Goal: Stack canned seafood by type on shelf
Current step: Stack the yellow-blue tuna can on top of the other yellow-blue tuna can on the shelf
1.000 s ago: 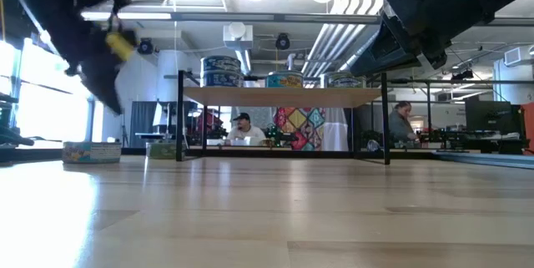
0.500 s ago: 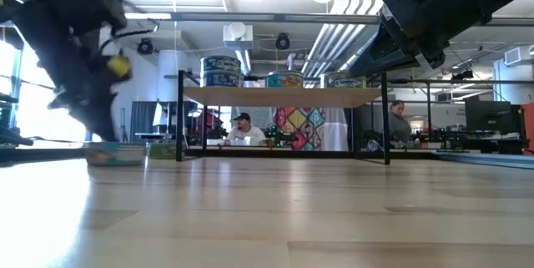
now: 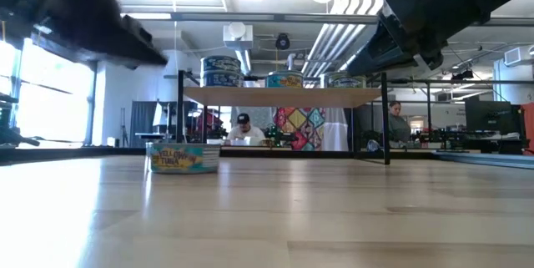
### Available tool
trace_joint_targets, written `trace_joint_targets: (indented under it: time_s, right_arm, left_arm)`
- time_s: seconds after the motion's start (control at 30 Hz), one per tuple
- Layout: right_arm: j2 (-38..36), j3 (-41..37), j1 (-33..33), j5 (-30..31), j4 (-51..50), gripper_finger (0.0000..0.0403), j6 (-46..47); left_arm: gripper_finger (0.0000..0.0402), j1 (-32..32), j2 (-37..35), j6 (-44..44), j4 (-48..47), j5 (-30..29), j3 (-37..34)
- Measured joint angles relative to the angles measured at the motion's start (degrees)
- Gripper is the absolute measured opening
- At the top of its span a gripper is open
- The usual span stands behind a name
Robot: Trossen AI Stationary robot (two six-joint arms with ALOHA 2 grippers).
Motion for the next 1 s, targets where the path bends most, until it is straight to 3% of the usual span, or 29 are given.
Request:
trace_joint_targets:
  time_s: [0.23, 0.37, 0.53, 0.67, 0.83, 1.0]
  right_arm:
    - [6.17, 0.00, -1.10, -5.17, 15.32, 0.0002, -11.59]
    - [10.40, 0.00, -2.09, -8.45, 22.23, 0.0002, -15.64]
    - [12.26, 0.00, -2.35, -12.40, 23.24, 0.0002, -16.05]
    - [12.31, 0.00, -2.19, -14.62, 23.40, 0.0002, -16.67]
    - [12.31, 0.00, -2.21, -15.13, 23.26, 0.0002, -16.67]
    - [12.31, 0.00, -2.21, -15.28, 23.20, 0.0002, -16.67]
  left_arm:
    - [0.0012, -3.83, 15.07, 5.04, 1.70, -4.97, 4.49]
    - [0.0057, -3.08, 22.12, 7.59, 1.74, -3.81, 8.36]
    - [0.0126, -2.15, 27.34, 14.72, 0.17, -9.06, 12.16]
    - [0.0157, -2.99, 28.86, 20.02, -1.94, -14.65, 14.13]
    - [0.0159, -1.98, 29.22, 16.60, -8.15, -18.76, 13.92]
    - [0.0127, -0.85, 29.16, 11.88, -13.34, -19.02, 13.96]
